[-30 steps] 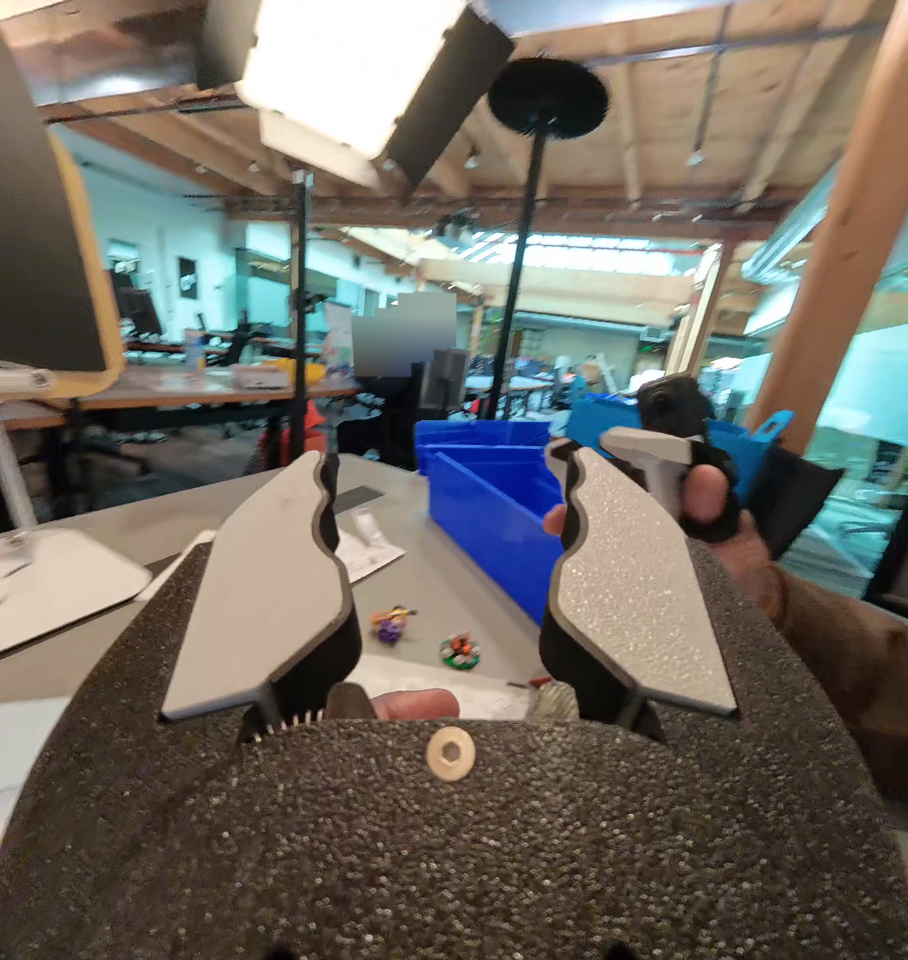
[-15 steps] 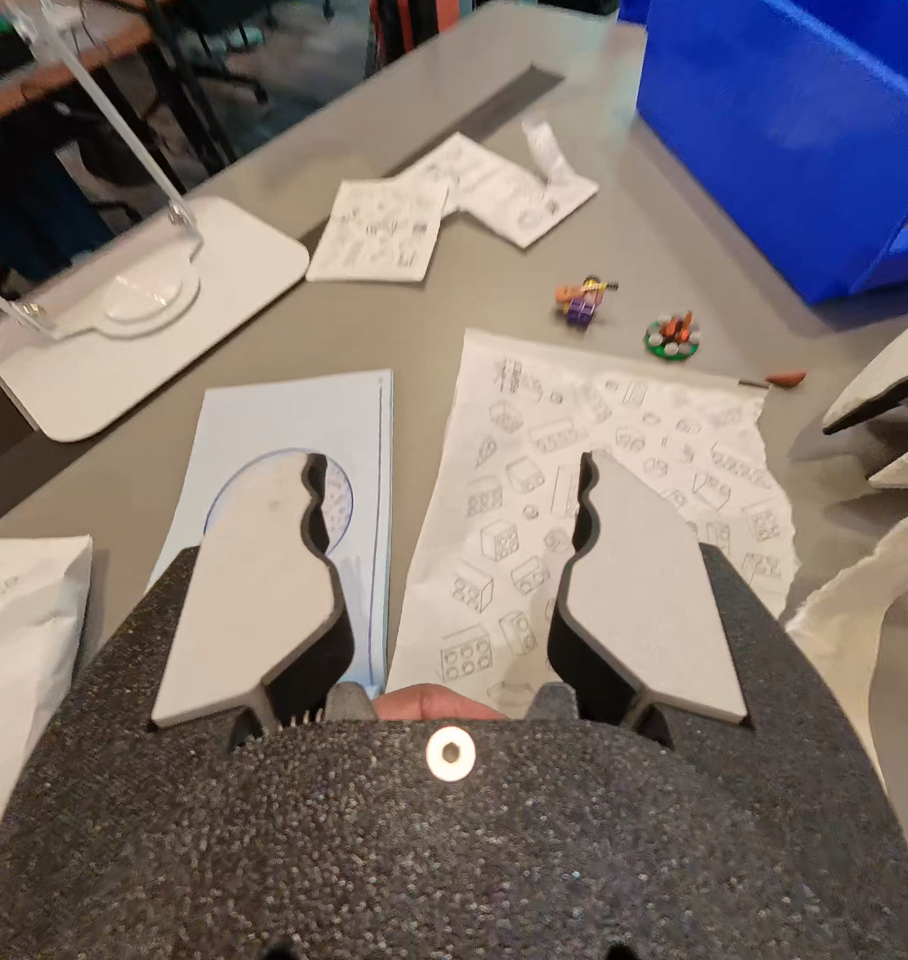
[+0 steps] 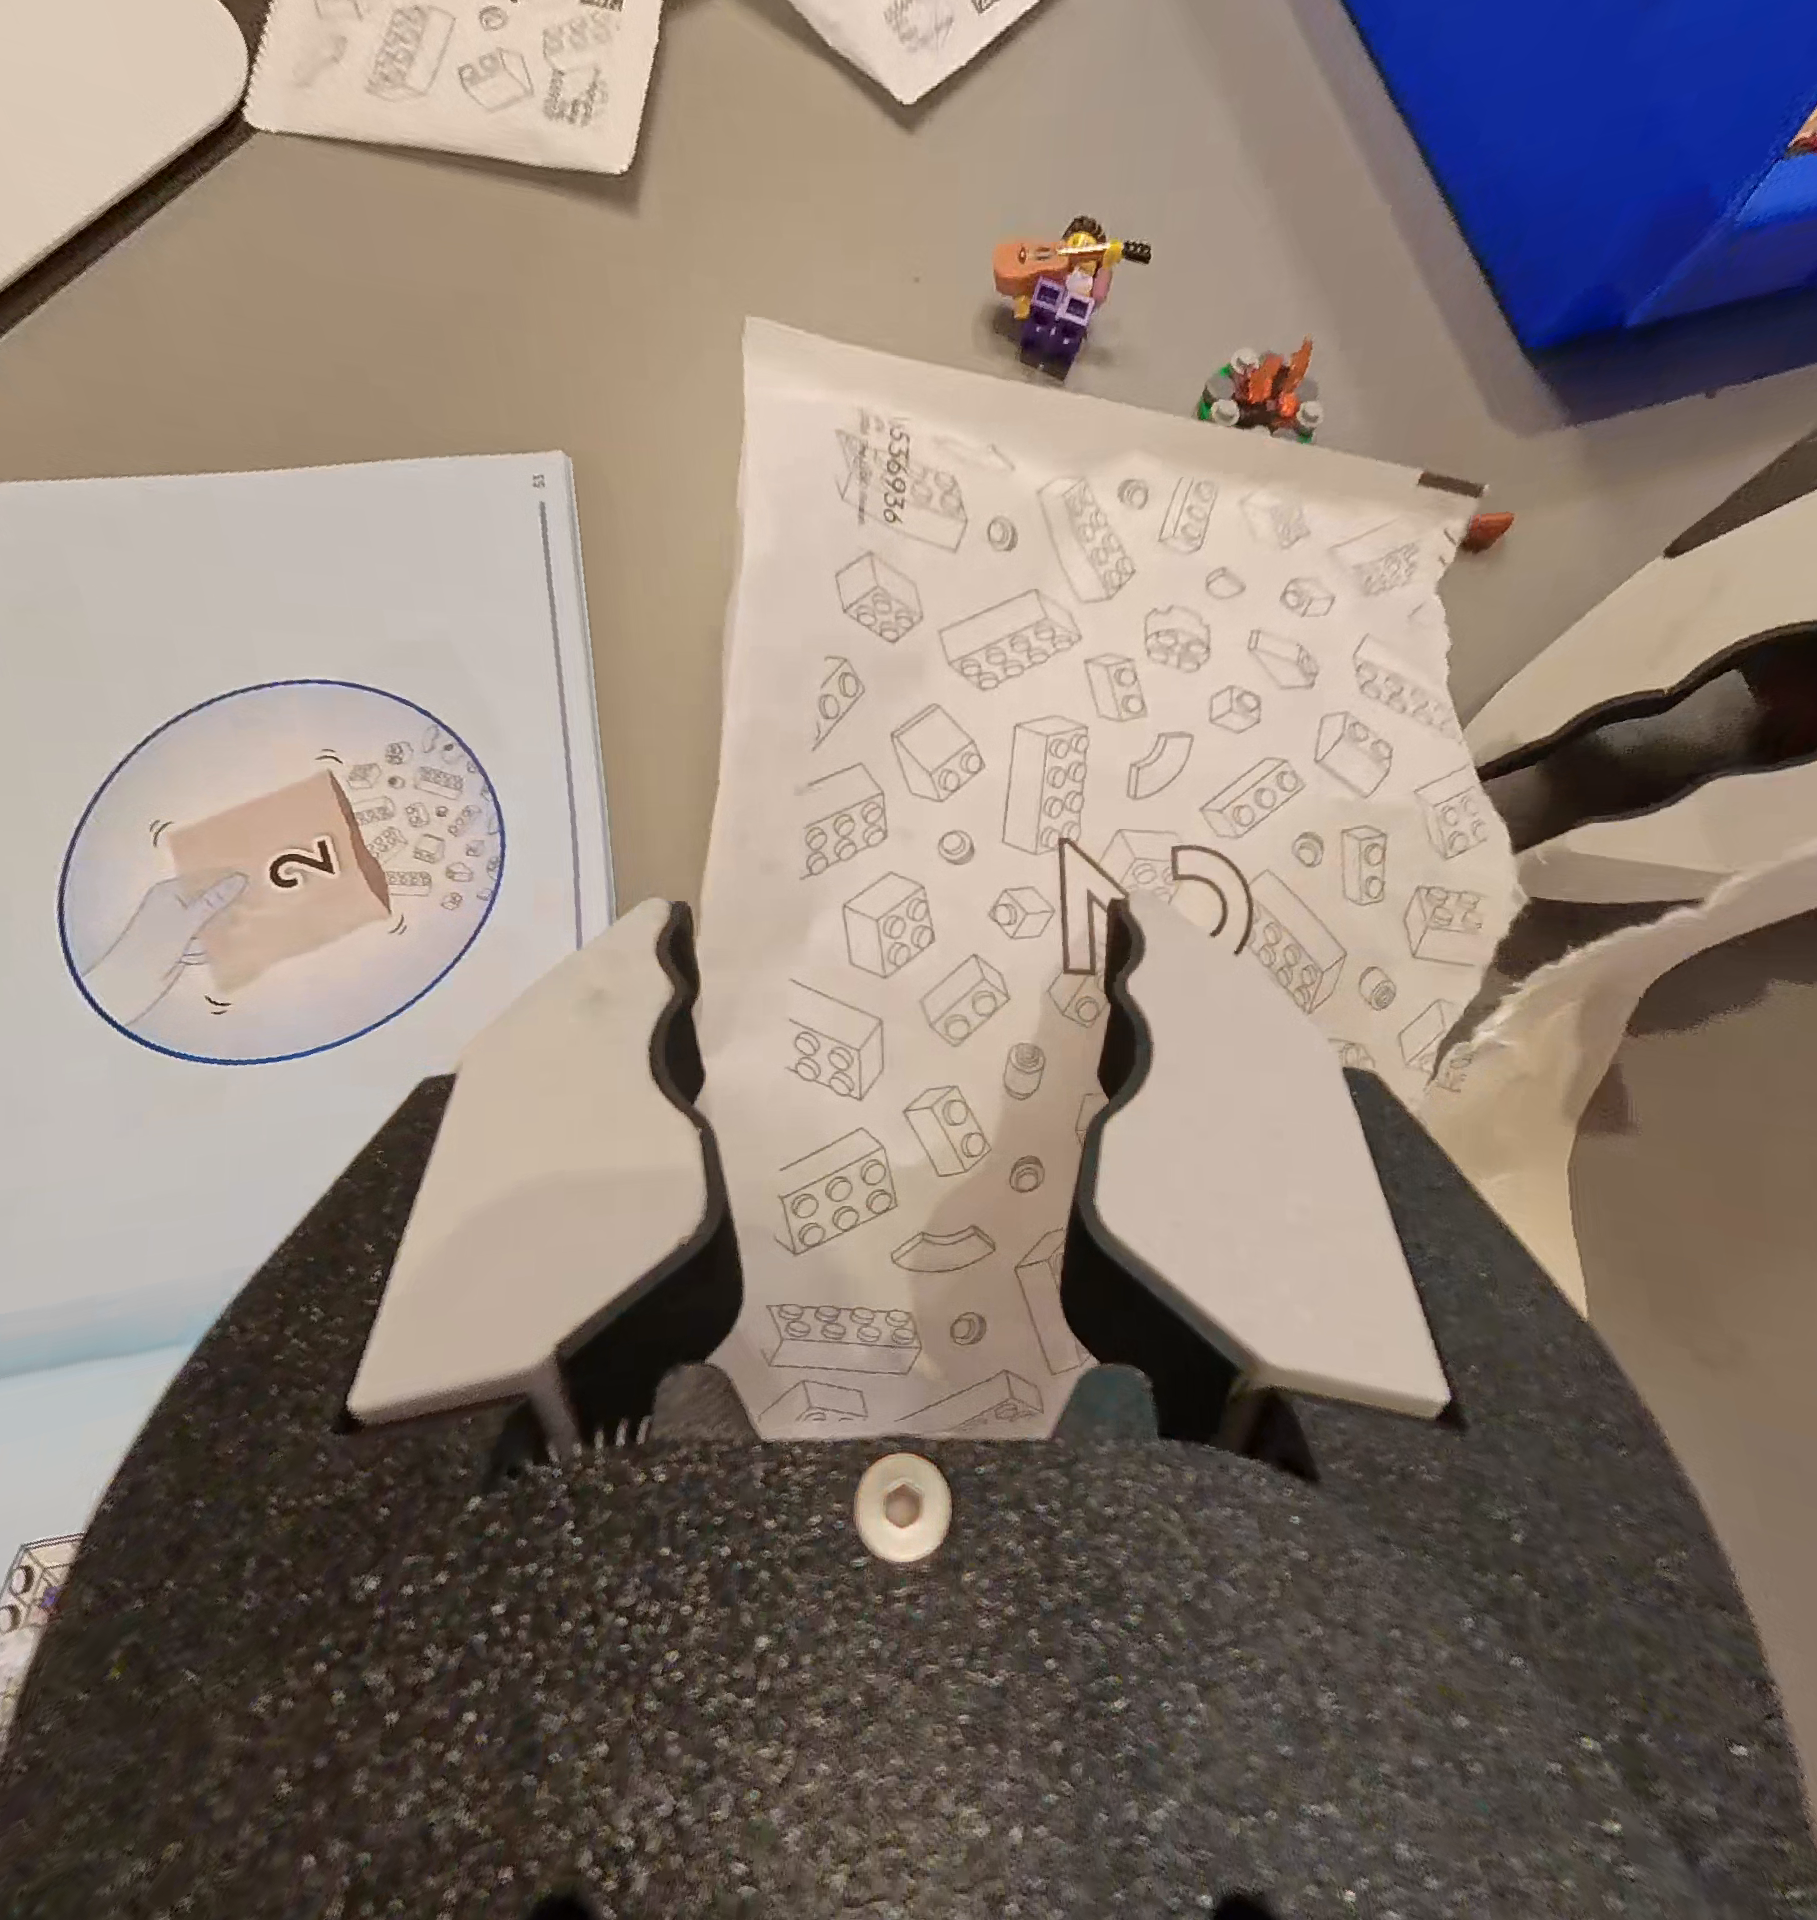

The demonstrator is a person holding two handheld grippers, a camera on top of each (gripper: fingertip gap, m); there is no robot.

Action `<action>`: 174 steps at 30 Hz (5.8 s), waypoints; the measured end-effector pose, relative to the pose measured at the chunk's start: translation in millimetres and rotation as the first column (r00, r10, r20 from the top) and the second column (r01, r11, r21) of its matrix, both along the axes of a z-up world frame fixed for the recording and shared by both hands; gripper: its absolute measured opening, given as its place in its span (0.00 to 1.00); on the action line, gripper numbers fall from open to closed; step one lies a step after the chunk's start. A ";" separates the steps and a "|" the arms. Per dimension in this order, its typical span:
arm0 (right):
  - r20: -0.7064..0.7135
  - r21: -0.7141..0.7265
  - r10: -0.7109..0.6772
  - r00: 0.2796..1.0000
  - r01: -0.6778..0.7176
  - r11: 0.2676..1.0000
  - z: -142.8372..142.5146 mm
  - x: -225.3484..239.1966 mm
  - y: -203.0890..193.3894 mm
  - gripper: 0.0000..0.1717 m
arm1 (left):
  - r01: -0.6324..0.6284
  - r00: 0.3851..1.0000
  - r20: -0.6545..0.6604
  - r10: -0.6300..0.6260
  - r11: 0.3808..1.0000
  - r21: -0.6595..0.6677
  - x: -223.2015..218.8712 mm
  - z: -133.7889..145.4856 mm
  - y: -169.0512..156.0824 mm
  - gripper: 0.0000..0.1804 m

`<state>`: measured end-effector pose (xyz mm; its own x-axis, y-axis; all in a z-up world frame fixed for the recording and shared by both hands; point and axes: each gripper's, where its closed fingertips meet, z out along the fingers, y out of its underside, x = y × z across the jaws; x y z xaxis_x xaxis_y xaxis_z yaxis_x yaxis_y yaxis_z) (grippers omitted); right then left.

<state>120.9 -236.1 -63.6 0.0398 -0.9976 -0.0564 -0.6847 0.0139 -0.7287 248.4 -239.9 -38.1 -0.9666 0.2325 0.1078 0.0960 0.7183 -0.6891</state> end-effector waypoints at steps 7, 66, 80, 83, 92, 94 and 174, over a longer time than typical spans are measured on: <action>0.123 0.140 -0.062 0.991 0.045 0.989 20.5 1.1 -10.3 0.11 | 0.006 0.999 -0.040 -0.005 1.000 0.010 -1.1 2.1 3.3 0.38; 0.056 0.436 0.119 0.991 -0.131 0.890 23.2 -76.0 31.7 0.15 | 0.087 0.996 0.023 -0.085 0.993 -0.080 -2.5 7.2 -13.4 0.45; 0.020 0.396 0.080 0.997 -0.081 0.915 24.9 -132.4 30.7 0.18 | 0.356 0.932 -0.094 -0.350 0.933 0.055 -56.9 -12.0 15.6 0.17; 0.013 0.392 0.073 0.997 -0.072 0.917 23.9 -133.9 29.9 0.18 | 0.414 0.906 -0.134 -0.402 0.907 0.074 -68.7 -10.0 26.5 0.08; 0.094 0.367 -0.003 0.996 -0.032 0.930 52.1 -134.8 14.7 0.18 | 0.365 0.892 -0.284 -0.353 0.931 -0.011 -79.5 21.3 44.1 0.01; 0.133 0.367 -0.043 0.990 -0.009 0.930 64.9 -137.5 8.4 0.18 | 0.282 0.908 -0.304 -0.289 0.957 -0.066 -73.2 33.5 46.0 0.00; 0.506 0.410 0.024 0.862 -0.264 0.873 117.9 -50.0 44.1 0.19 | -0.341 0.914 -0.406 0.002 0.546 -0.765 -74.4 99.0 125.2 0.01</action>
